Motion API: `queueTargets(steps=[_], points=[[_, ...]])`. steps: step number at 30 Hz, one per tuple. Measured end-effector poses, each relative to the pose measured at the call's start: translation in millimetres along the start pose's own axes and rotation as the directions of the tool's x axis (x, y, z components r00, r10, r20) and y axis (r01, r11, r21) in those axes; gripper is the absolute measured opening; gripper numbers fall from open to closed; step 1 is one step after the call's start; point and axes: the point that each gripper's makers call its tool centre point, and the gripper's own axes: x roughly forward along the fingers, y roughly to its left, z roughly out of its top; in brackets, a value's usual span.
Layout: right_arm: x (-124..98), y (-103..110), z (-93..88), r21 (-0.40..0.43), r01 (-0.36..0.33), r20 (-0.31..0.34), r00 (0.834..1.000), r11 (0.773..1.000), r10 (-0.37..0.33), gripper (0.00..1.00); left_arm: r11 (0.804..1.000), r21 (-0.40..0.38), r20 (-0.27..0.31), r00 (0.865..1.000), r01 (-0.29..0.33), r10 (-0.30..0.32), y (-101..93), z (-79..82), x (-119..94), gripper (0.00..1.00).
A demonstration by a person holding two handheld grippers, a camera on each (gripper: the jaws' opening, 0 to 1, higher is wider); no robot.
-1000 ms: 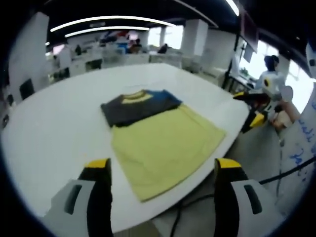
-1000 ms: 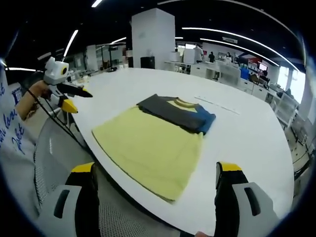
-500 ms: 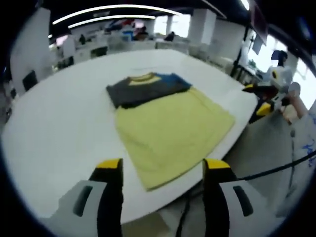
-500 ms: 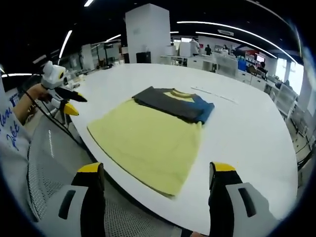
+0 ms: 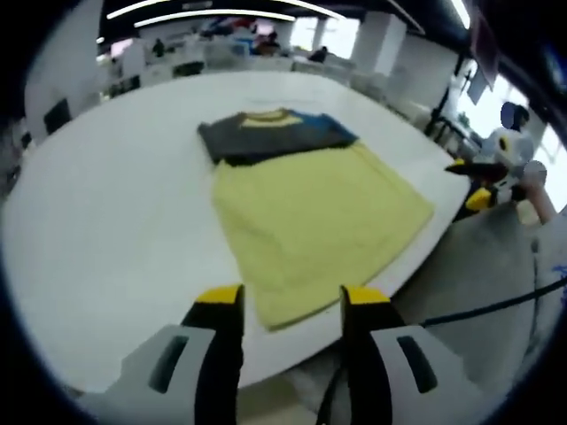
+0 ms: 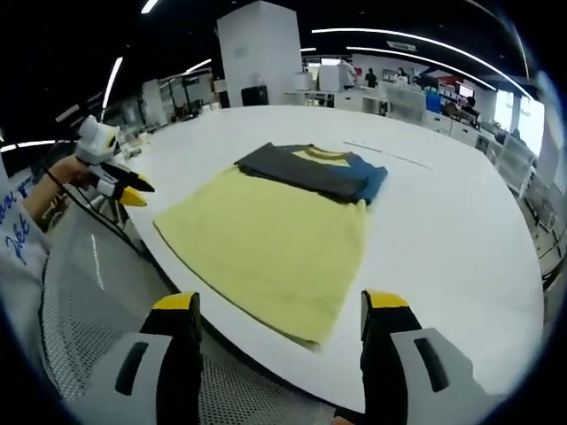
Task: Fold the garment on the visible template until the final outline fits inside the template.
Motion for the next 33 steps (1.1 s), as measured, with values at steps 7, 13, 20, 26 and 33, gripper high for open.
queueTargets(steps=[7, 13, 20, 26, 33], points=[[2, 1, -1.4, 0.0, -0.009, -0.008, 1.0, 1.0, 0.009, 0.71, 0.998, -0.057, -0.028, 0.999, 0.024, -0.026, 0.3, -8.0, 14, 0.34], [2, 0, -2.4, -0.001, -0.007, -0.011, 1.0, 1.0, 0.007, 0.7, 0.994, -0.104, -0.049, 0.998, 0.019, -0.024, 3.3, -13.7, 21, 0.33], [2, 0, -4.7, -0.011, -0.011, -0.02, 1.0, 1.0, 0.011, 0.69, 0.995, -0.096, -0.087, 0.996, -0.004, -0.004, 6.3, -20.2, 28, 0.3], [1, -2, -4.9, -0.008, -0.006, -0.021, 1.0, 1.0, 0.006, 0.68, 0.994, -0.106, -0.098, 0.995, -0.006, -0.004, 8.3, -22.7, 35, 0.27], [1, -9, -6.6, -0.016, 0.022, -0.043, 0.999, 1.0, -0.022, 0.64, 0.996, -0.09, -0.111, 0.994, -0.026, 0.016, 13.0, -25.7, 35, 0.23]])
